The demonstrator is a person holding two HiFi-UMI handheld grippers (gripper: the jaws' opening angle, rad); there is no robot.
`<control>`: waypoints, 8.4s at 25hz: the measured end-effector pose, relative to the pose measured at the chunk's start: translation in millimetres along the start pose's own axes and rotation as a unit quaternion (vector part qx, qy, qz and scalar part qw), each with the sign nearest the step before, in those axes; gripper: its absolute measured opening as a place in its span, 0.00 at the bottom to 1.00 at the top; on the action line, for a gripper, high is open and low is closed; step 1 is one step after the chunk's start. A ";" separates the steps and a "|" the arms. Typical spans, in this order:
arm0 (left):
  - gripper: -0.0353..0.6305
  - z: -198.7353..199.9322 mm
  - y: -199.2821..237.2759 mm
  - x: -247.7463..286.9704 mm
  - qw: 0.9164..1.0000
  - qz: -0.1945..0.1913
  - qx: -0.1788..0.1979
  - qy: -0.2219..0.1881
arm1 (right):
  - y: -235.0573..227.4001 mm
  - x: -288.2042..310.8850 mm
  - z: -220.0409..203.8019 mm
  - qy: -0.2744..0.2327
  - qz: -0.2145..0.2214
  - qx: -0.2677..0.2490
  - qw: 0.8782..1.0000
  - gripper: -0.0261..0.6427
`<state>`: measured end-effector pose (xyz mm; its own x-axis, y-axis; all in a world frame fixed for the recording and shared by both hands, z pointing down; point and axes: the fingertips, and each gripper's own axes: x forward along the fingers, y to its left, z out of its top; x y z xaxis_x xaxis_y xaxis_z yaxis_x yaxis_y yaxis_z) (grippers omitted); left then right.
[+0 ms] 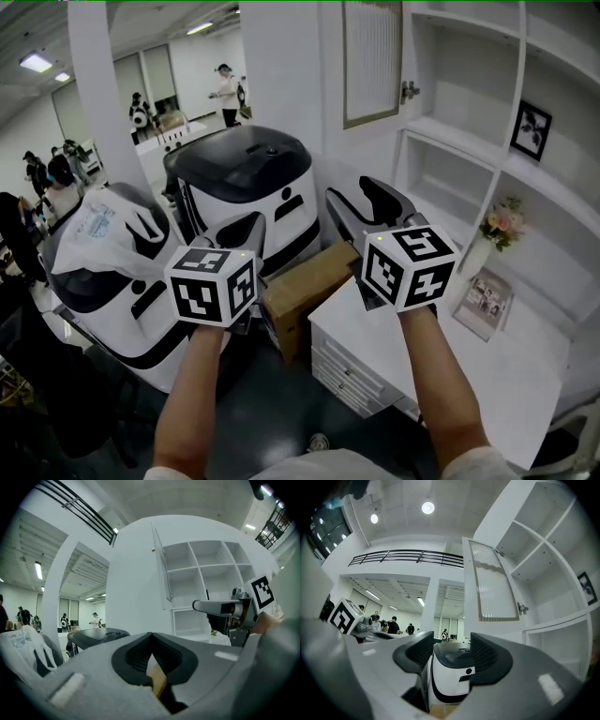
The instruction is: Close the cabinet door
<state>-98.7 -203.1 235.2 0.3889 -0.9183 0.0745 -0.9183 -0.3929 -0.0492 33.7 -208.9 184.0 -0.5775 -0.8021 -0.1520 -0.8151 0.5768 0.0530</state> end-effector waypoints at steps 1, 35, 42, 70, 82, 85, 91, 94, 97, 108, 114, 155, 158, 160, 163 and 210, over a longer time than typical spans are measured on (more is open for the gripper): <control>0.04 0.1 0.6 5.8 1.000 -0.001 0.001 0.000 | -4.4 5.1 0.2 -0.001 0.000 0.000 1.000 0.39; 0.04 22.3 48.9 155.5 0.988 -0.154 0.008 -0.033 | -55.8 106.6 16.0 -0.032 -0.134 -0.041 0.990 0.43; 0.04 32.3 41.9 181.2 0.974 -0.222 0.009 -0.046 | -65.1 119.8 15.7 -0.023 -0.182 -0.046 0.982 0.43; 0.04 29.5 36.3 206.1 0.935 -0.349 0.032 -0.045 | -83.0 122.8 22.0 -0.021 -0.332 -0.064 0.941 0.36; 0.04 42.3 35.0 197.8 0.933 -0.351 0.033 -0.064 | -85.8 105.0 24.8 -0.027 -0.329 -0.053 0.942 0.34; 0.04 42.2 28.8 196.0 0.932 -0.354 0.036 -0.063 | -86.8 98.3 25.5 -0.028 -0.331 -0.050 0.942 0.33; 0.04 40.9 13.4 191.6 0.930 -0.361 0.040 -0.062 | -88.8 85.7 27.3 -0.026 -0.329 -0.049 0.943 0.31; 0.04 44.6 7.0 190.4 0.929 -0.361 0.040 -0.066 | -91.5 77.3 29.0 -0.027 -0.329 -0.046 0.943 0.30; 0.04 47.4 -1.2 190.6 0.929 -0.362 0.039 -0.070 | -93.9 69.9 29.7 -0.026 -0.326 -0.045 0.944 0.29; 0.04 52.0 -37.6 200.1 0.924 -0.372 0.039 -0.074 | -100.8 46.0 33.5 -0.031 -0.302 -0.043 0.952 0.27; 0.04 56.2 -64.1 202.8 0.920 -0.383 0.044 -0.074 | -110.1 27.8 37.7 -0.033 -0.300 -0.045 0.952 0.24; 0.04 71.8 -184.4 223.0 0.917 -0.387 0.044 -0.083 | -201.2 -65.4 46.3 -0.035 -0.293 -0.024 0.955 0.15; 0.04 72.8 -187.7 224.3 0.918 -0.385 0.041 -0.083 | -205.8 -67.7 45.6 -0.037 -0.294 -0.022 0.955 0.16; 0.04 74.6 -193.2 224.7 0.918 -0.385 0.040 -0.084 | -211.3 -71.0 46.1 -0.039 -0.296 -0.019 0.954 0.16; 0.04 76.2 -202.9 225.2 0.919 -0.384 0.042 -0.083 | -219.7 -76.6 46.9 -0.041 -0.298 -0.015 0.954 0.17; 0.04 87.6 -274.1 292.1 0.931 -0.351 0.048 -0.091 | -335.2 -107.7 47.2 -0.025 -0.344 -0.064 0.936 0.33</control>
<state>273.1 -367.9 183.2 0.9050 -0.4228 -0.0469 -0.4250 -0.8941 -0.1412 371.3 -308.6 136.0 0.0871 -0.9669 -0.2397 -0.9941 -0.1001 0.0426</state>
